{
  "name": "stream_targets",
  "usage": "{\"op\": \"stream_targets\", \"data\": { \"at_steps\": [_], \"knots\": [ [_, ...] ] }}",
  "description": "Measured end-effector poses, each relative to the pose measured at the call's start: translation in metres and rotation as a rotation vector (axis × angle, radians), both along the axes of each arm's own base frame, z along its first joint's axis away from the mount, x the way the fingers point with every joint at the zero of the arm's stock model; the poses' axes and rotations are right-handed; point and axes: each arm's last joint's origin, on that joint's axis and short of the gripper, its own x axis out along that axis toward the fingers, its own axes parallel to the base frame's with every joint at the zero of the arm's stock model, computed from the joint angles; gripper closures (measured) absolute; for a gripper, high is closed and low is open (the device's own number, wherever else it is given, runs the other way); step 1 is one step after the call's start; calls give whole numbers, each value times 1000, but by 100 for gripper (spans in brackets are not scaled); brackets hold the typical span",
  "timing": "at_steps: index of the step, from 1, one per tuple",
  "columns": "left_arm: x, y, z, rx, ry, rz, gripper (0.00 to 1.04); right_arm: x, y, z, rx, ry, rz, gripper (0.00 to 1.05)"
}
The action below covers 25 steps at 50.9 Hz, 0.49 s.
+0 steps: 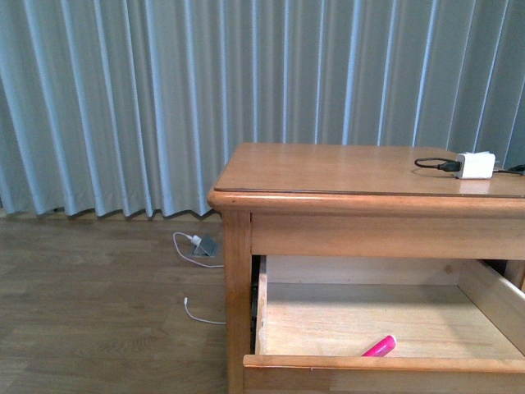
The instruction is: Place pink marker in drawer with both arms
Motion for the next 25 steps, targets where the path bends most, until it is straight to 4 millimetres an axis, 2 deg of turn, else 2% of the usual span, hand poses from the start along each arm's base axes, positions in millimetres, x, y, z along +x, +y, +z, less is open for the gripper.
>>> {"op": "stream_targets", "data": {
  "at_steps": [19,20,25],
  "knots": [
    [-6,0,-20,23,-8,6,98,0,0,0,0,0,0,8],
    [-7,0,-21,21,-8,6,101,0,0,0,0,0,0,8],
    [-8,0,-24,24,-8,5,101,0,0,0,0,0,0,8]
  ]
}}
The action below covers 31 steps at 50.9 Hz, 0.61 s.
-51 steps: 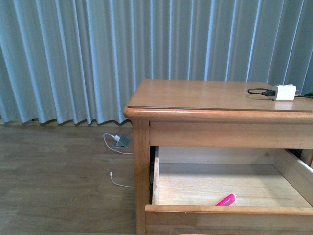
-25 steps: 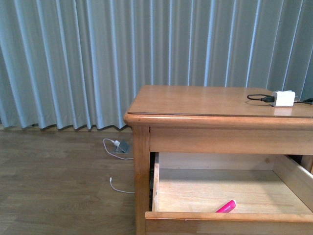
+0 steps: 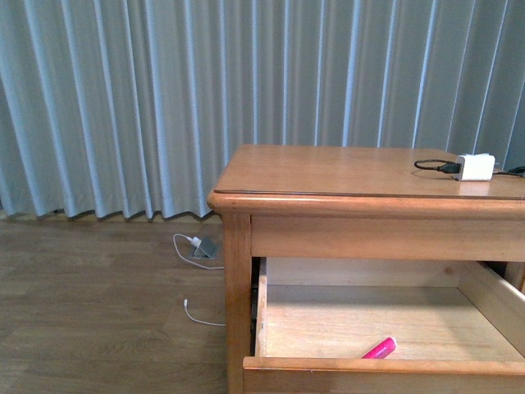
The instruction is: Place pink marker in drawer with both arms
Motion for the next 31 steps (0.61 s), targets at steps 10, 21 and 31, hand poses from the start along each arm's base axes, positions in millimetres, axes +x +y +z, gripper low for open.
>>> {"op": "stream_targets", "data": {
  "at_steps": [10,21,31],
  "knots": [
    [-10,0,-7,0,0,0,101,0,0,0,0,0,0,8],
    [-11,0,-12,3,-14,0,101,0,0,0,0,1,0,8],
    [-11,0,-12,3,-15,0,101,0,0,0,0,1,0,8]
  ]
}}
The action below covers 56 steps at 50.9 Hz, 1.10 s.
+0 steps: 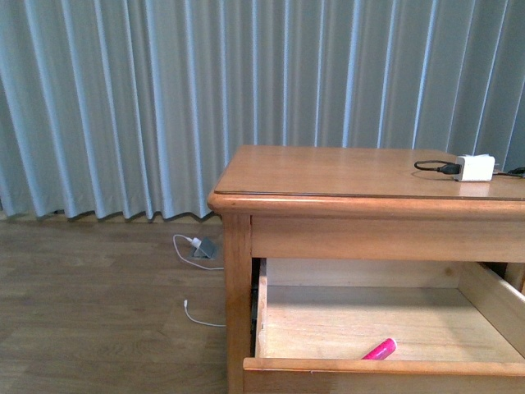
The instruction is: Place pink marker in drawer with both arms
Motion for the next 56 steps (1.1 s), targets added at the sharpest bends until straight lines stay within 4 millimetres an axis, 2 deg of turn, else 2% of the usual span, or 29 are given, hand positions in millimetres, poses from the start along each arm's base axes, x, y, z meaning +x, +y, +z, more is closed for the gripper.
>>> {"op": "stream_targets", "data": {
  "at_steps": [6,13,16,21,28,32,43,54,56],
  "knots": [
    [0,0,0,0,0,0,99,0,0,0,0,0,0,8],
    [0,0,0,0,0,0,73,0,0,-1,8,20,4,8],
    [0,0,0,0,0,0,57,0,1,-5,31,167,30,8],
    [0,0,0,0,0,0,41,3,4,-11,29,297,64,8],
    [0,0,0,0,0,0,5,26,15,-20,21,533,188,8],
    [0,0,0,0,0,0,7,47,24,-25,1,601,211,8],
    [0,0,0,0,0,0,6,88,48,-34,-14,672,217,8],
    [0,0,0,0,0,0,6,125,59,-46,-20,687,152,8],
    [0,0,0,0,0,0,6,137,60,-49,-25,682,131,8]
  ]
}}
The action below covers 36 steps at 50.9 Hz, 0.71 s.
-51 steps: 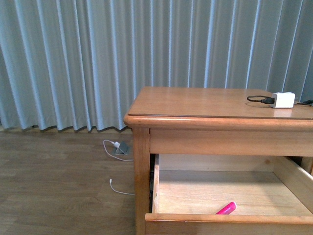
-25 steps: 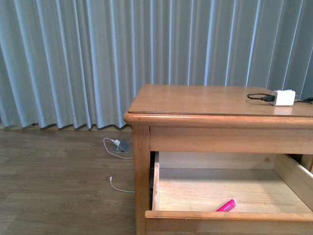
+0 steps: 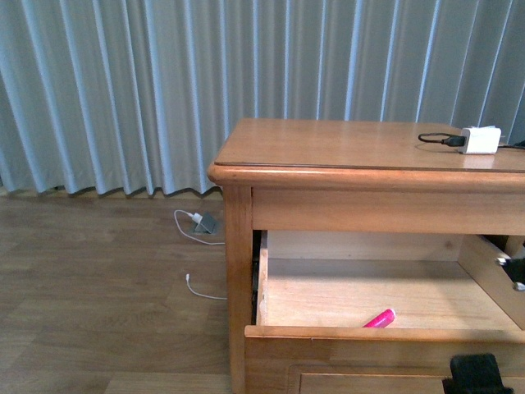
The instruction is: Place pink marker in drawer with both arms
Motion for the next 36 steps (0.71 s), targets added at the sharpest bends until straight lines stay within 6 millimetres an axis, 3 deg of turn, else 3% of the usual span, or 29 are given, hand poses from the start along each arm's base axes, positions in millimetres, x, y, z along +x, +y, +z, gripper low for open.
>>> {"op": "stream_targets", "data": {
  "at_steps": [11,24,36],
  "knots": [
    [0,0,0,0,0,0,6,29,1,-12,-15,-34,-50,8],
    [0,0,0,0,0,0,6,90,1,-31,10,-162,-139,8],
    [0,0,0,0,0,0,6,128,3,-36,13,-222,-168,8]
  ]
}}
